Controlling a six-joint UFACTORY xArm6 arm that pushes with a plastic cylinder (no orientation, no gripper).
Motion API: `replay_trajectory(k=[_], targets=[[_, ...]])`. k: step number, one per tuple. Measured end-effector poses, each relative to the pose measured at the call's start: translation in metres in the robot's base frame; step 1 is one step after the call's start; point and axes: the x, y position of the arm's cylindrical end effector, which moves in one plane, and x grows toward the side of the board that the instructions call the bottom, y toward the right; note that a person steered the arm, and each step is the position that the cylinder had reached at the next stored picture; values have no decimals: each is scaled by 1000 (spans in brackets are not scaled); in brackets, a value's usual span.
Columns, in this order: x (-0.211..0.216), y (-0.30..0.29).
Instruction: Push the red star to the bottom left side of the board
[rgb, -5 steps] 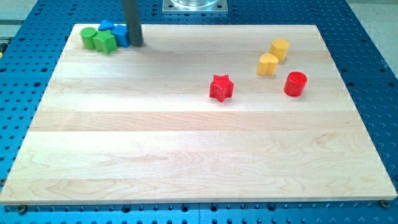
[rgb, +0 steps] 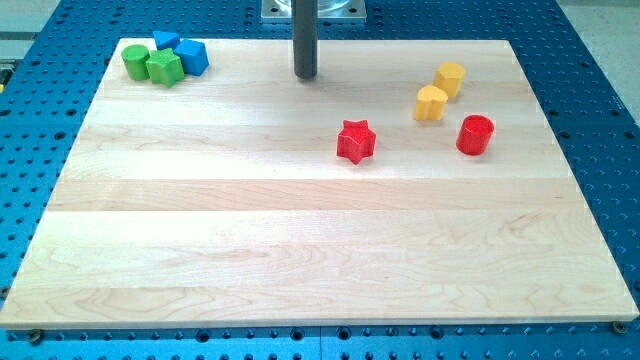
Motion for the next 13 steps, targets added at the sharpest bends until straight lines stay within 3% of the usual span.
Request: replay_trajectory(k=[3,4,5,6,8,10,11,12,13], targets=[[2,17],[-32,77],[-40,164],[-40,212],[16,194],[36,164],[-12,199],[15,257],[39,242]])
